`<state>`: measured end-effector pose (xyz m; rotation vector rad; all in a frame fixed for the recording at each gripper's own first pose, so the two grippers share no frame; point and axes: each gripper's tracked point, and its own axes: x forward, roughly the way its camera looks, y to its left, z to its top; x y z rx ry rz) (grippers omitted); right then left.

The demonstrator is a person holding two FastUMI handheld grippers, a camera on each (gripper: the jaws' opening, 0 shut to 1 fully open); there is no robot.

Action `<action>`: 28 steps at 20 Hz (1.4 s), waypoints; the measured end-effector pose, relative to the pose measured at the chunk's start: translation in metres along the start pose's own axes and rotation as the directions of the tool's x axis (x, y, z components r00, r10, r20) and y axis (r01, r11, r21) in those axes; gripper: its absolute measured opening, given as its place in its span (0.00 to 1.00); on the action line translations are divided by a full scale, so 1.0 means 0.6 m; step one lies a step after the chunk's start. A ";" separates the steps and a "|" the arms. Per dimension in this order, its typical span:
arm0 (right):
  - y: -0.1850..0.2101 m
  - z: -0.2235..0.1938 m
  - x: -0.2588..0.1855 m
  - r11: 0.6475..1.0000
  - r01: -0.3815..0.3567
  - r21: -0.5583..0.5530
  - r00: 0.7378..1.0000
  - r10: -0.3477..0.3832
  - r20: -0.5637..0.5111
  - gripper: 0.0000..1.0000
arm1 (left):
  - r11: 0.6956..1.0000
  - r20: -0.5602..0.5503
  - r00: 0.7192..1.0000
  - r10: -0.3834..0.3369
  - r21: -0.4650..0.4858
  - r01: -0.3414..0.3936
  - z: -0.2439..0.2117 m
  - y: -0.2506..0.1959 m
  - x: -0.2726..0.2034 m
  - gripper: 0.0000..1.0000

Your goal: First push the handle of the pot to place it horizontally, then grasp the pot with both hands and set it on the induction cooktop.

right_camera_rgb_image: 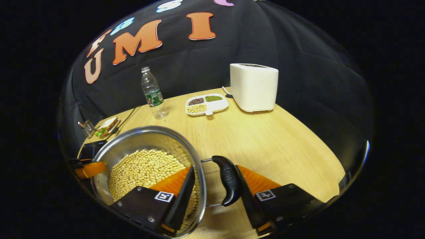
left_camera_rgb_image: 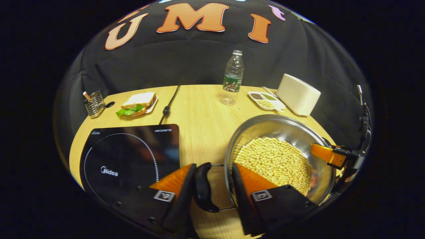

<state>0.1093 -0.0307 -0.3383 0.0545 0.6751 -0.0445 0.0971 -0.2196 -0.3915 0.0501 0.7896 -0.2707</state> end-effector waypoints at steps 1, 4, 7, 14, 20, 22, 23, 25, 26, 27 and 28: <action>-0.001 -0.003 0.011 1.000 -0.012 0.002 1.000 0.012 -0.002 0.69 | 1.000 -0.015 1.000 0.003 0.006 -0.003 -0.007 0.000 0.006 0.65; -0.006 -0.001 -0.004 0.999 -0.020 0.033 1.000 0.021 -0.016 0.58 | 1.000 -0.009 1.000 0.014 0.023 -0.014 -0.005 -0.006 0.006 0.58; -0.009 0.007 -0.016 0.999 -0.016 0.047 1.000 0.017 -0.013 0.51 | 1.000 -0.033 0.999 0.007 -0.006 -0.007 -0.019 -0.015 0.000 0.58; 0.012 0.027 -0.069 0.997 -0.048 0.068 0.999 0.047 0.019 0.56 | 1.000 -0.014 1.000 -0.001 -0.028 0.001 0.001 0.001 -0.054 0.58; 0.093 0.054 -0.105 0.991 -0.115 0.069 0.993 0.112 0.042 0.55 | 0.998 0.017 1.000 0.023 -0.061 -0.022 0.024 0.069 -0.118 0.59; 0.125 0.052 -0.112 0.989 -0.136 0.062 0.990 0.134 0.038 0.55 | 0.996 0.020 0.999 0.039 -0.077 -0.037 0.025 0.099 -0.135 0.58; 0.143 0.052 -0.116 0.987 -0.147 0.060 0.989 0.145 0.035 0.55 | 0.996 0.019 0.999 0.048 -0.083 -0.046 0.026 0.116 -0.145 0.59; 0.179 0.054 -0.123 0.984 -0.170 0.056 0.985 0.168 0.039 0.56 | 0.994 0.029 0.997 0.068 -0.090 -0.066 0.029 0.150 -0.166 0.59; 0.197 0.055 -0.127 0.982 -0.181 0.050 0.983 0.179 0.041 0.55 | 0.993 0.035 0.996 0.078 -0.094 -0.074 0.032 0.168 -0.176 0.58; 0.216 0.058 -0.131 0.981 -0.191 0.046 0.981 0.189 0.042 0.55 | 0.992 0.036 0.996 0.086 -0.100 -0.082 0.034 0.184 -0.183 0.59; 0.232 0.059 -0.134 0.979 -0.201 0.039 0.979 0.199 0.041 0.55 | 0.990 0.036 0.995 0.092 -0.108 -0.088 0.037 0.202 -0.191 0.57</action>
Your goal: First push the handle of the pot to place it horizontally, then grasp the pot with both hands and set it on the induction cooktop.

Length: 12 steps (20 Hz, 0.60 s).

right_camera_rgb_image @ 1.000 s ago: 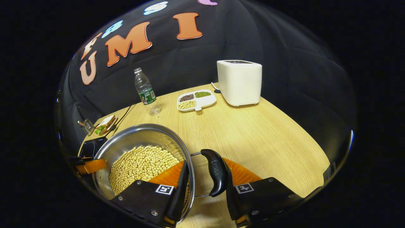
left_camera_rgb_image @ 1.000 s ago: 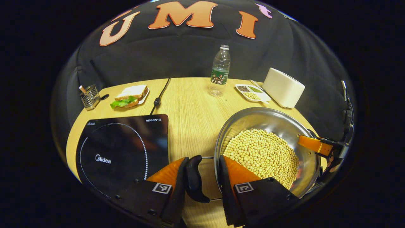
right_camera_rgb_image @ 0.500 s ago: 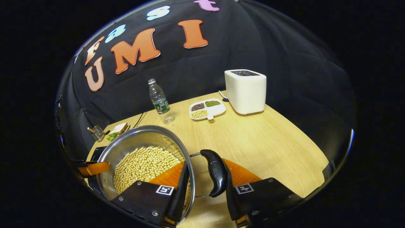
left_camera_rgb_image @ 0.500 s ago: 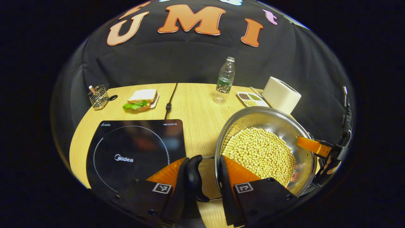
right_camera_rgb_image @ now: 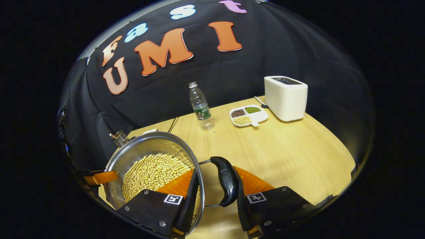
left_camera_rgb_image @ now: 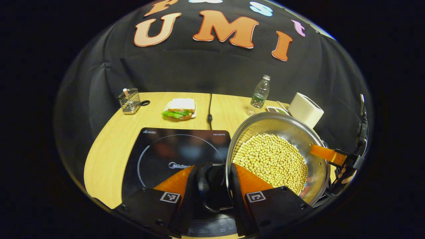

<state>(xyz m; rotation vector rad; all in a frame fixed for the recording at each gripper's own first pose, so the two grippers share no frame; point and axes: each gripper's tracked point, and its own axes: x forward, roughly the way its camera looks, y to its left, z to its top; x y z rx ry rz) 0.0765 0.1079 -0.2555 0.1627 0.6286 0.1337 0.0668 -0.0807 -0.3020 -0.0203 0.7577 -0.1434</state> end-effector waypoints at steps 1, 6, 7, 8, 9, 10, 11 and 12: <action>0.018 0.000 0.002 1.000 -0.012 -0.008 1.000 0.012 0.001 0.55 | 1.000 0.001 1.000 0.006 -0.006 -0.006 0.002 0.015 -0.006 0.58; 0.093 -0.011 0.011 0.998 -0.060 -0.031 0.998 0.059 -0.020 0.55 | 0.998 -0.010 0.999 0.042 -0.041 -0.042 0.002 0.091 -0.026 0.57; 0.107 -0.014 0.012 0.997 -0.068 -0.029 0.997 0.067 -0.024 0.55 | 0.998 -0.013 0.999 0.046 -0.051 -0.046 0.000 0.105 -0.030 0.58; 0.120 -0.017 0.015 0.997 -0.076 -0.019 0.997 0.075 -0.026 0.55 | 0.997 -0.019 0.999 0.050 -0.052 -0.051 -0.001 0.119 -0.034 0.59; 0.134 -0.020 0.019 0.996 -0.084 -0.013 0.996 0.084 -0.027 0.51 | 0.997 -0.018 0.998 0.057 -0.042 -0.058 -0.002 0.134 -0.036 0.59; 0.148 -0.024 0.024 0.996 -0.092 -0.012 0.995 0.091 -0.032 0.55 | 0.997 -0.015 0.998 0.067 -0.032 -0.067 0.001 0.150 -0.038 0.58; 0.160 -0.030 0.027 0.995 -0.098 -0.013 0.994 0.098 -0.039 0.55 | 0.997 -0.016 0.997 0.074 -0.030 -0.075 0.004 0.162 -0.036 0.58; 0.173 -0.034 0.030 0.994 -0.105 -0.009 0.993 0.104 -0.046 0.51 | 0.996 -0.019 0.997 0.079 -0.033 -0.080 0.006 0.176 -0.039 0.58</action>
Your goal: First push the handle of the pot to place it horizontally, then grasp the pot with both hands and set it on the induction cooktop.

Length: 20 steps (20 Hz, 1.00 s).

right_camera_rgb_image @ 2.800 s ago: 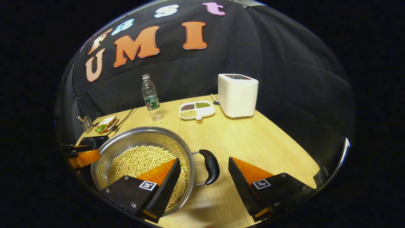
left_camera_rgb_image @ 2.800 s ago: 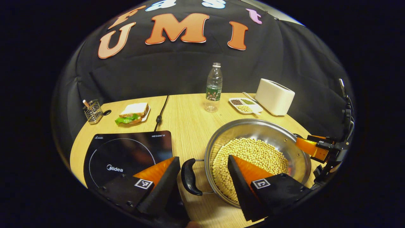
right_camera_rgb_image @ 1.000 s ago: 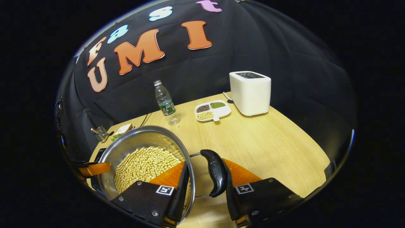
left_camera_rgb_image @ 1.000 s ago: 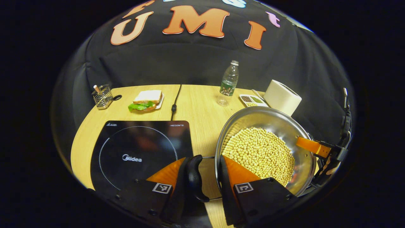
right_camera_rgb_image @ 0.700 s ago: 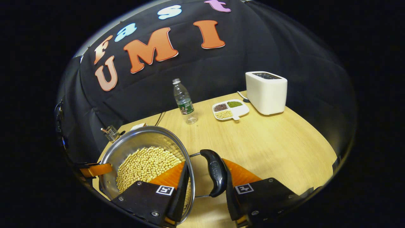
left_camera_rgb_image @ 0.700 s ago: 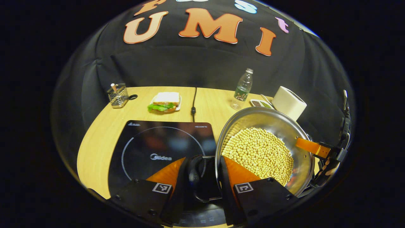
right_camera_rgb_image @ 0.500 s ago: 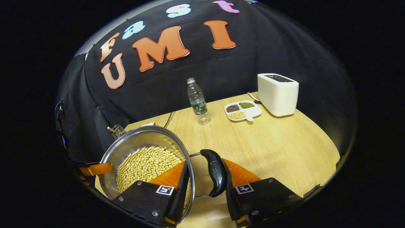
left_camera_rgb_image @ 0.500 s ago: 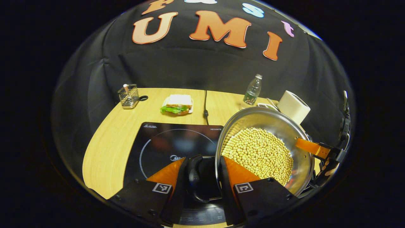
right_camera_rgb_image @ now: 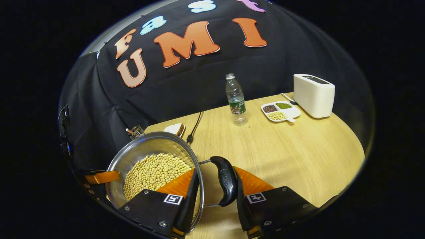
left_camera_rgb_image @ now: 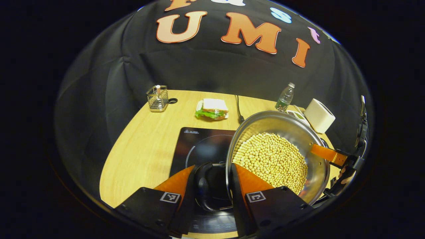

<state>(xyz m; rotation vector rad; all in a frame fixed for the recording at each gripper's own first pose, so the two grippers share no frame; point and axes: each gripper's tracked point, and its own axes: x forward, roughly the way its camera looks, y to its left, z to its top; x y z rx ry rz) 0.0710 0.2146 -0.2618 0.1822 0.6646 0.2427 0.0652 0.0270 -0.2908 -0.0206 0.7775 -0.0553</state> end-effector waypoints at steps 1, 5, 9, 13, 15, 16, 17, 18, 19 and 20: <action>0.013 -0.003 0.004 1.000 -0.007 0.001 1.000 0.007 -0.001 0.55 | 1.000 -0.004 1.000 0.002 -0.002 -0.002 0.002 0.014 0.001 0.58; 0.057 -0.009 0.026 1.000 -0.012 -0.006 1.000 0.011 -0.007 0.55 | 1.000 -0.033 0.999 0.001 -0.017 -0.002 0.003 0.040 0.021 0.58; 0.095 -0.023 0.049 1.000 -0.026 0.001 0.999 0.026 -0.026 0.55 | 0.999 -0.046 0.999 0.000 -0.037 -0.002 0.004 0.084 0.060 0.58; 0.118 -0.031 0.068 0.999 -0.031 -0.006 0.999 0.031 -0.037 0.55 | 0.999 -0.045 0.999 0.002 -0.054 -0.004 0.000 0.109 0.066 0.58; 0.125 -0.036 0.068 0.999 -0.035 -0.010 0.999 0.035 -0.038 0.55 | 0.999 -0.044 0.999 0.000 -0.053 -0.003 -0.002 0.125 0.069 0.58; 0.126 -0.036 0.067 0.999 -0.035 -0.014 0.999 0.034 -0.036 0.55 | 0.999 -0.040 0.999 -0.001 -0.048 -0.001 -0.002 0.129 0.069 0.59; 0.124 -0.038 0.067 0.999 -0.033 -0.022 0.999 0.032 -0.038 0.52 | 0.999 -0.039 0.999 -0.003 -0.046 0.001 -0.002 0.129 0.067 0.58; 0.118 -0.035 0.062 0.999 -0.027 -0.027 0.999 0.026 -0.029 0.53 | 0.999 -0.042 0.999 0.000 -0.040 -0.002 -0.006 0.128 0.062 0.58; 0.117 -0.019 0.053 0.999 -0.029 -0.027 1.000 0.030 0.008 0.62 | 0.999 -0.043 0.999 0.010 -0.036 -0.011 -0.008 0.130 0.062 0.59; 0.112 -0.001 0.045 0.999 -0.025 -0.025 0.999 0.026 0.044 0.64 | 0.999 -0.039 0.999 0.020 -0.031 -0.021 -0.007 0.131 0.061 0.60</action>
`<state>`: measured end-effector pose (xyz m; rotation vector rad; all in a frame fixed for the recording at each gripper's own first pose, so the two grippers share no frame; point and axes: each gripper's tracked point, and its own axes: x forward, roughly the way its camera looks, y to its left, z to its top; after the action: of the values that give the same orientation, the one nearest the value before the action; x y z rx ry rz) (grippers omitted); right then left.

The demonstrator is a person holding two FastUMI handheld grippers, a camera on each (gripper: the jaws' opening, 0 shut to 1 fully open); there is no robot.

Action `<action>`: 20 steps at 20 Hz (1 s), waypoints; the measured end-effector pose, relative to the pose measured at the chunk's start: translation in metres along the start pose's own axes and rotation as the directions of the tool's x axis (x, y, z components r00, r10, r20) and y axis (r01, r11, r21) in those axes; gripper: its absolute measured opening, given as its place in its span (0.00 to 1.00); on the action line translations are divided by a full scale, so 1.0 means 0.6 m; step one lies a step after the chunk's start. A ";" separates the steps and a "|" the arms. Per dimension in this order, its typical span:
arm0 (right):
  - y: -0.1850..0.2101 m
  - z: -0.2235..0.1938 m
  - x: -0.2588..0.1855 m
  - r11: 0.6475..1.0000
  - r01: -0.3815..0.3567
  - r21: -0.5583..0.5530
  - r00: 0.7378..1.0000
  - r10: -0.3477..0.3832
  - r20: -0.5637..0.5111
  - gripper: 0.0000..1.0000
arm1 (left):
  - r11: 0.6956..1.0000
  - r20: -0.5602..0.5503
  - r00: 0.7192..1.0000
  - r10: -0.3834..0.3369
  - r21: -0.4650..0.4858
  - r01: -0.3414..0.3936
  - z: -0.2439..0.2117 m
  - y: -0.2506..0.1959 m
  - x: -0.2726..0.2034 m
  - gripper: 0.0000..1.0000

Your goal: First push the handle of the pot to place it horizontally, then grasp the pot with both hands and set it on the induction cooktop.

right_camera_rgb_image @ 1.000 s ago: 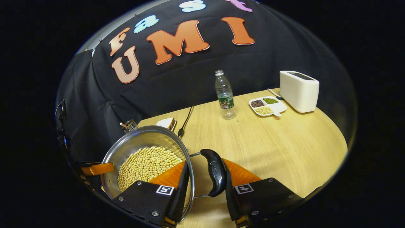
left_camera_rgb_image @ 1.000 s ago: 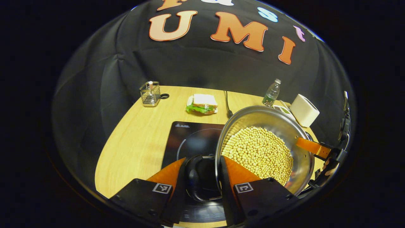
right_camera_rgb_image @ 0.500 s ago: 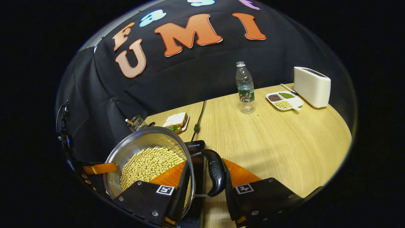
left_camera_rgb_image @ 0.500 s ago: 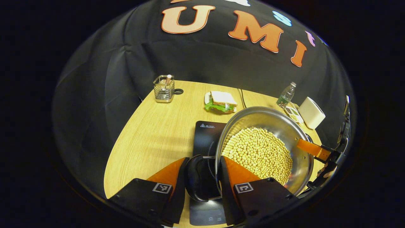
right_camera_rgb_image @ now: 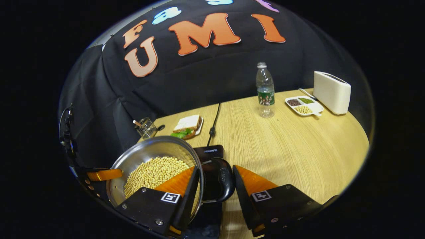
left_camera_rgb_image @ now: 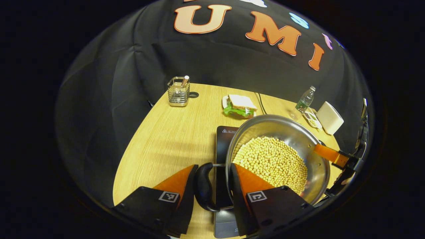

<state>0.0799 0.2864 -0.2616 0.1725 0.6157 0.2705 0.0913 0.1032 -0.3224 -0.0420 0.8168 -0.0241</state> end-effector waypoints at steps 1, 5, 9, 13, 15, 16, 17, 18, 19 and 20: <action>-0.005 0.019 -0.012 1.000 0.003 -0.005 1.000 -0.003 0.028 0.69 | 1.000 0.009 1.000 0.011 0.005 -0.011 0.005 0.002 -0.008 0.61; -0.036 0.057 -0.058 0.999 0.024 -0.036 0.995 -0.021 0.097 0.93 | 0.994 0.197 0.976 0.092 0.040 -0.102 0.081 0.014 -0.080 0.87; -0.069 0.096 -0.117 0.998 0.028 -0.048 0.988 -0.020 0.153 0.95 | 0.984 0.363 0.918 0.160 0.014 -0.177 0.143 -0.007 -0.179 1.00; -0.111 0.160 -0.193 0.995 0.054 -0.081 0.970 -0.033 0.241 0.95 | 0.985 0.508 0.847 0.156 -0.022 -0.169 0.205 -0.062 -0.288 1.00; -0.133 0.198 -0.236 0.994 0.066 -0.088 0.955 -0.037 0.294 0.95 | 0.989 0.568 0.812 0.137 -0.033 -0.143 0.241 -0.075 -0.348 1.00; -0.145 0.219 -0.256 0.993 0.078 -0.092 0.945 -0.045 0.323 1.00 | 0.991 0.596 0.793 0.124 -0.038 -0.127 0.256 -0.094 -0.373 1.00; -0.158 0.240 -0.278 0.991 0.094 -0.095 0.933 -0.054 0.355 0.95 | 0.993 0.620 0.776 0.114 -0.043 -0.111 0.269 -0.109 -0.396 1.00; -0.172 0.259 -0.299 0.989 0.111 -0.099 0.920 -0.065 0.387 0.95 | 0.994 0.646 0.756 0.104 -0.043 -0.100 0.284 -0.124 -0.419 1.00; -0.184 0.277 -0.322 0.986 0.129 -0.102 0.906 -0.075 0.416 0.95 | 0.994 0.668 0.737 0.102 -0.040 -0.101 0.299 -0.139 -0.439 0.97; -0.193 0.292 -0.344 0.984 0.140 -0.109 0.894 -0.078 0.442 0.95 | 0.994 0.685 0.722 0.101 -0.033 -0.108 0.304 -0.150 -0.460 1.00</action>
<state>0.0443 0.1006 -0.0360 0.0598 0.1564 0.1557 0.0350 0.0288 0.0073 0.0063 0.0627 0.0933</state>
